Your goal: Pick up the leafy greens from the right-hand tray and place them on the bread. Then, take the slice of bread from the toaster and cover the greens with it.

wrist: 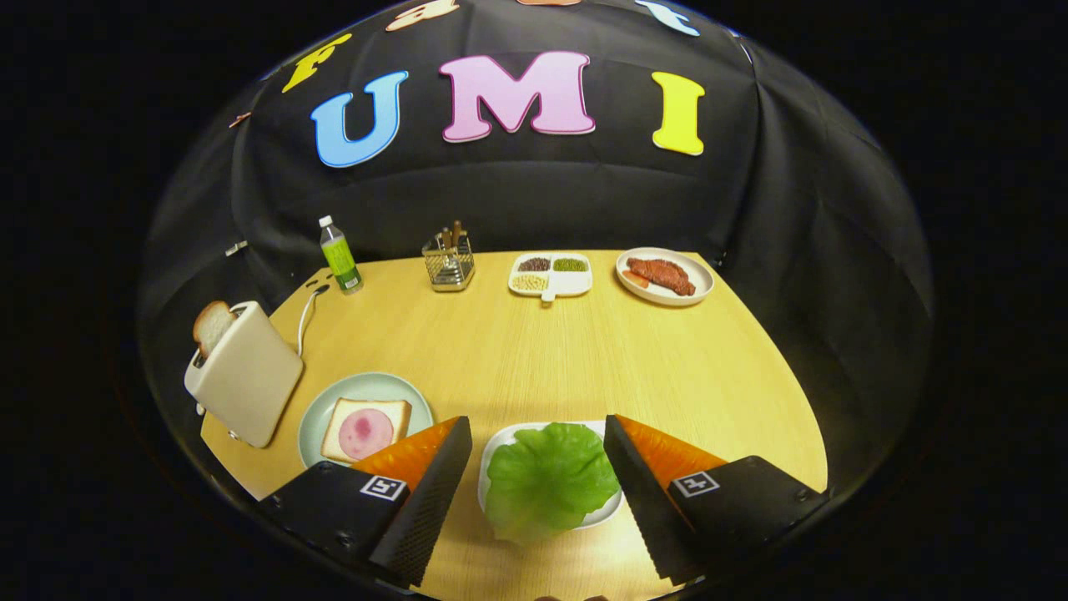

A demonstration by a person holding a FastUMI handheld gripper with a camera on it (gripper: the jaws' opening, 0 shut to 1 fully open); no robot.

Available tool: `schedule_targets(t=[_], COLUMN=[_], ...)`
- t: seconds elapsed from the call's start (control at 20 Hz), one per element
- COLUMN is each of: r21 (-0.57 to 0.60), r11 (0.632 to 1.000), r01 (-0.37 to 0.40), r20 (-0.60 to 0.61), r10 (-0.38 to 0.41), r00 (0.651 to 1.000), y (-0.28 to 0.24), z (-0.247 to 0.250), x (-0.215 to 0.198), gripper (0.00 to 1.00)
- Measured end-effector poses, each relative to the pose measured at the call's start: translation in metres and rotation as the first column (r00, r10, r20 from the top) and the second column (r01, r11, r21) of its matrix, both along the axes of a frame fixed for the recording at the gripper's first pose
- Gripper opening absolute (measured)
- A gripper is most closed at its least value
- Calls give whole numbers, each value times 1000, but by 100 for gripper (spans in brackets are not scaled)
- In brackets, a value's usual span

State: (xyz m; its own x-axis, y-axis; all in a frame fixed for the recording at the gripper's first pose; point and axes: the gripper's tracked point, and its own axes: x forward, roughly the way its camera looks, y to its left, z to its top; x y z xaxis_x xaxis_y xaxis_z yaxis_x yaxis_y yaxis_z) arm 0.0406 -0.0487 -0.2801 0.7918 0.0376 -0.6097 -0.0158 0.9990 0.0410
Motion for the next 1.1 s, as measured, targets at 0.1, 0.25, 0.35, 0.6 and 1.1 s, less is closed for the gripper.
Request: schedule_targets(t=[0.1,0.25,0.35,0.6,1.1], r21=[5,2,14,-21,-45], r11=[1000,1000,1000,1000,998], r01=[-2,-13,-15,-14,-41], r20=[-47,-99,-146,-197,-190], r10=[2,13,17,9,32], r00=[999,995,989,980,981], y=[1,1,4,-5,-1], z=[-23,-52,-70,-101,-104], x=[-2,-4,-9,-15,-16], gripper=[99,99,99,99,93])
